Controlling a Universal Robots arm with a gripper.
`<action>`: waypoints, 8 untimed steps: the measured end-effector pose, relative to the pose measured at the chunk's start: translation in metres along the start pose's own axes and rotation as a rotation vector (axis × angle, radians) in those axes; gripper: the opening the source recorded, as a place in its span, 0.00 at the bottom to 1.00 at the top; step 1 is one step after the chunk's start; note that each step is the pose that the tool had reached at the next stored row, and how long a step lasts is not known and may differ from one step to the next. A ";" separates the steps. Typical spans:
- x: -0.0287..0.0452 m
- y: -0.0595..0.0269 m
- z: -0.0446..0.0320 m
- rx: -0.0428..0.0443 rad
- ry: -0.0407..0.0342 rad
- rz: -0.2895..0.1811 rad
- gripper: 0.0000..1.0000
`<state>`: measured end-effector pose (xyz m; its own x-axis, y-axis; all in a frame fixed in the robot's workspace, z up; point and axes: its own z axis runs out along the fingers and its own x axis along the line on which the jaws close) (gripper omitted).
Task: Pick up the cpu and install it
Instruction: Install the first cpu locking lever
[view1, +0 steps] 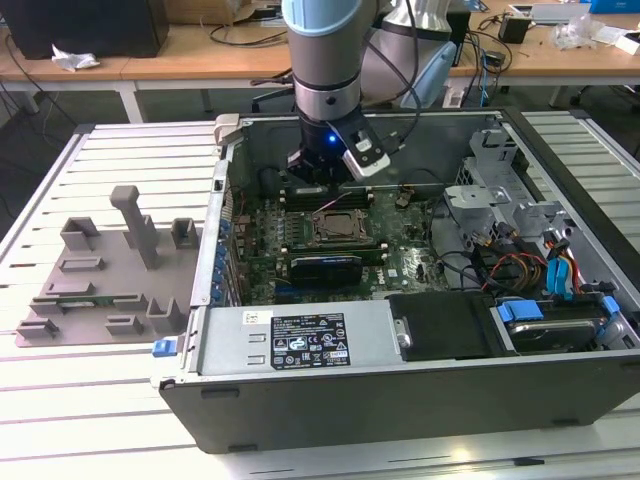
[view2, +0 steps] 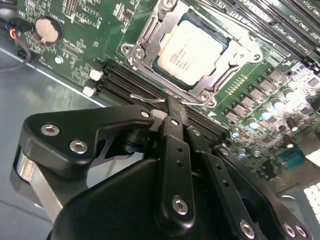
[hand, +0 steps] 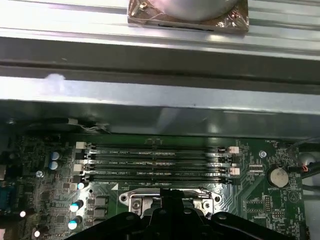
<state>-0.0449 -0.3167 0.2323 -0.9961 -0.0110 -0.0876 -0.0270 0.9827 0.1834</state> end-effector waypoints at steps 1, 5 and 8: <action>-0.0011 -0.0001 0.0007 0.0006 -0.0011 0.007 0.11; -0.0018 0.0019 0.0032 0.0009 -0.0028 0.014 0.11; -0.0017 0.0029 0.0051 -0.0023 -0.0035 0.014 0.11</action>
<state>-0.0428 -0.3129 0.2280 -0.9961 0.0037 -0.0884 -0.0129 0.9823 0.1870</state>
